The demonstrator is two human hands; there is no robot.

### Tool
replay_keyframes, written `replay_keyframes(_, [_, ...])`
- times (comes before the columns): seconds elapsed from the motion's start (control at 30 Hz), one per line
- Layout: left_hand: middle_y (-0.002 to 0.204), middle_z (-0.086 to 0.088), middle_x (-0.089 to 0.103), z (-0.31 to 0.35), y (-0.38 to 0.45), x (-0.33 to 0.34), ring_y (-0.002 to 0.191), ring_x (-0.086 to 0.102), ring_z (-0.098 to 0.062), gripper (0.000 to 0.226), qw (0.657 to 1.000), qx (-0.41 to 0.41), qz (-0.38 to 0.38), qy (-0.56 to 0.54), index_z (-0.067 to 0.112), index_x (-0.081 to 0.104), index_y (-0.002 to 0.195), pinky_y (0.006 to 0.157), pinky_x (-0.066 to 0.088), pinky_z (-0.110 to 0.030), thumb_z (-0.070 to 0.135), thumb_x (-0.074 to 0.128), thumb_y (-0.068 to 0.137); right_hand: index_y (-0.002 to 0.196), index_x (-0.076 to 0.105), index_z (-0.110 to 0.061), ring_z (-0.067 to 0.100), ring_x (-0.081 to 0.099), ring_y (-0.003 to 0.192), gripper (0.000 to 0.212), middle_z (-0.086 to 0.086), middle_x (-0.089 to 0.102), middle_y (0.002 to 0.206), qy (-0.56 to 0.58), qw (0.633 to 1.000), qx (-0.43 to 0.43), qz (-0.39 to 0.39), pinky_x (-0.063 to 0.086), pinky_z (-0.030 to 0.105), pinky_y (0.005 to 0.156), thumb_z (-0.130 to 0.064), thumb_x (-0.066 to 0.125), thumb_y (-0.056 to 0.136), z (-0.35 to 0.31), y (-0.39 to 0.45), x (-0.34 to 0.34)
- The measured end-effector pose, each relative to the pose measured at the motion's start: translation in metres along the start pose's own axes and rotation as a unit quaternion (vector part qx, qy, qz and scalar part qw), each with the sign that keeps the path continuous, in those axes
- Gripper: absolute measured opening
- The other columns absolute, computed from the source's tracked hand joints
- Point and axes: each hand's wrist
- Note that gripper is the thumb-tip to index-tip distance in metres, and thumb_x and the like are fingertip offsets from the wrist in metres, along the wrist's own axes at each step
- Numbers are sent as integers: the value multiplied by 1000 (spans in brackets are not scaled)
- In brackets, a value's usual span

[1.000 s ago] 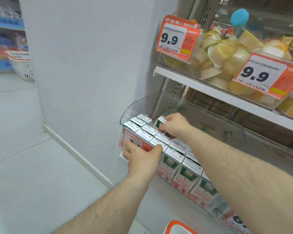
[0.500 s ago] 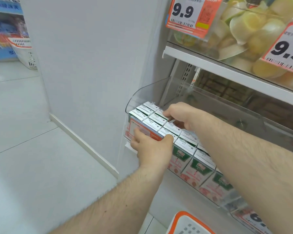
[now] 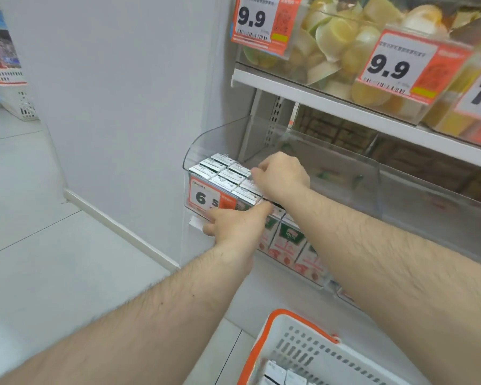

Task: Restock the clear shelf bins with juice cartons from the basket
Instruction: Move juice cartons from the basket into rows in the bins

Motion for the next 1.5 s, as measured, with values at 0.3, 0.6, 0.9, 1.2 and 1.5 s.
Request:
replay_keyframes(0.3, [96,1,54,-40,-47,6,75,50,-10,34,912,105,-261,298,15,52,112,49,38,-19,14,66,81,62,63,-13,25,57,63,17,0,61,64,63,899,-275,336,29,32,60,-17,52,75,63,-120,-31])
replay_keyframes(0.6, [116,0,62,-117,-87,36,93,56,-17,42,644,170,-409,624,19,57,120,77,47,-28,30,65,80,66,68,-12,6,45,62,18,-7,57,65,215,946,-64,234,37,22,62,-19,55,77,170,-241,10])
replay_keyframes(0.9, [132,4,52,-151,-84,57,108,48,-14,44,465,189,-474,723,23,48,136,92,41,-27,33,57,94,96,66,-3,25,61,77,17,16,68,92,165,905,364,-148,54,39,69,-11,54,88,269,-310,133])
replay_keyframes(1.2, [130,3,53,-170,-70,64,115,52,-18,42,414,153,-512,737,22,48,135,93,45,-30,33,53,96,151,17,-44,39,62,104,77,22,3,154,151,884,280,-343,55,40,85,-47,60,88,267,-345,225])
replay_keyframes(1.5, [138,5,50,-175,-69,79,121,50,-17,48,413,142,-525,731,21,43,142,96,42,-28,36,52,97,149,10,-55,35,49,130,94,16,6,162,168,879,240,-376,46,40,100,-59,73,79,291,-368,225])
Point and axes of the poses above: each hand's wrist, its own y-axis towards the middle knuckle, its own x-axis out of the palm, z = x × y
